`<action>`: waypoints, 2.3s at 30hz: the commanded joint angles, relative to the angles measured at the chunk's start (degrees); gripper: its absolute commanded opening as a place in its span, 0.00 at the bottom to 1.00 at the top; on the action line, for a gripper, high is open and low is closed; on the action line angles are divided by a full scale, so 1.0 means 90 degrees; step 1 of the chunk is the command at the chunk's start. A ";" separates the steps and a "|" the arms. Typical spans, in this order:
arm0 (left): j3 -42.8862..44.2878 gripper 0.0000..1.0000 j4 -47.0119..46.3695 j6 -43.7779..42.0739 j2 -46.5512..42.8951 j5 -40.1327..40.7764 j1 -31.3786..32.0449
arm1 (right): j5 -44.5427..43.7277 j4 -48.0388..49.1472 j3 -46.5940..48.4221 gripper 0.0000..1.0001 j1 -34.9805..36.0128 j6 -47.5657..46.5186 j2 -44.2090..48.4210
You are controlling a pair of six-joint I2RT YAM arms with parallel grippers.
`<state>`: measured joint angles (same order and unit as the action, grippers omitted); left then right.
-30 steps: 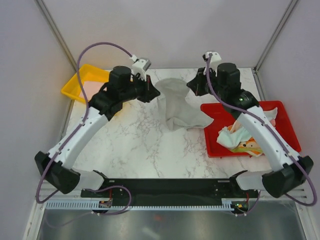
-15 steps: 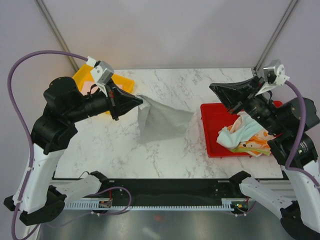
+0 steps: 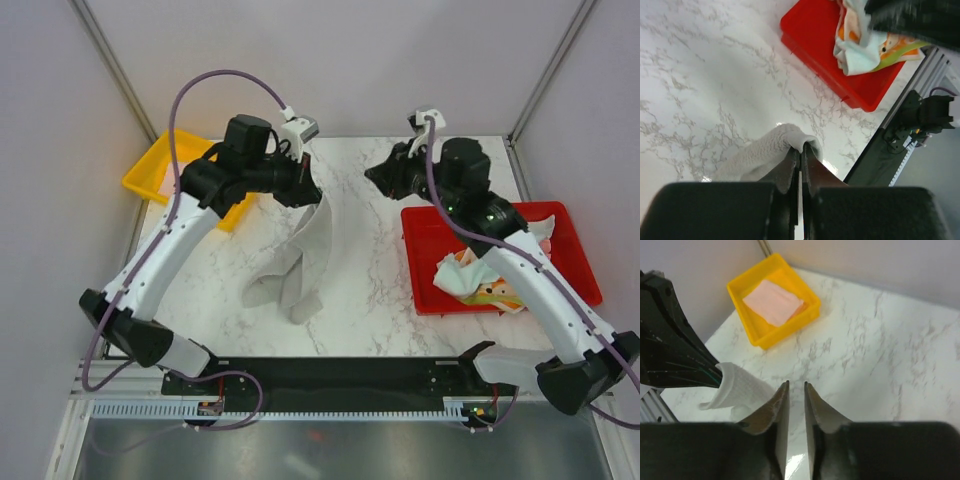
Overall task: Fold and stack the towels
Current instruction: Flatten out the crumpled towel
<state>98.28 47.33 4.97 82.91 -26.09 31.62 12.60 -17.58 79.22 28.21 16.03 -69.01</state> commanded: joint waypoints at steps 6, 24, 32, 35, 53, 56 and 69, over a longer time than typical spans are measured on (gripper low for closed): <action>0.0203 0.02 -0.0054 0.1086 0.1518 0.0292 -0.0114 | -0.1351 0.0331 -0.1798 0.49 0.0596 0.0971 0.0198; 0.1287 0.02 -0.0337 0.1481 0.4117 -0.0920 -0.0886 | -0.2591 0.1875 -0.2787 0.56 0.1476 -0.0100 -0.1736; 0.1228 0.02 -0.0396 0.0932 0.4478 -0.0764 -0.1023 | -0.0827 0.1730 -0.2387 0.59 0.0217 -0.0619 -0.1814; 0.1238 0.02 -0.0435 0.0912 0.4537 -0.0812 -0.1062 | -0.0105 0.1486 -0.2230 0.58 -0.0019 -0.0950 -0.2047; 0.1336 0.02 -0.0610 0.0678 0.4889 -0.0920 -0.1140 | 0.1588 0.0694 -0.1478 0.56 -0.0742 -0.1877 -0.3572; 0.1355 0.02 -0.0620 0.0678 0.4967 -0.0910 -0.1150 | 0.1627 0.0626 -0.1498 0.55 -0.0751 -0.1957 -0.3679; 0.1531 0.02 -0.0630 0.0688 0.5172 -0.0900 -0.1267 | 0.1559 0.0450 -0.1468 0.44 -0.0800 -0.2172 -0.4021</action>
<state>109.69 43.05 13.50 128.29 -33.15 20.82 25.21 -14.02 64.03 21.32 -1.96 -104.73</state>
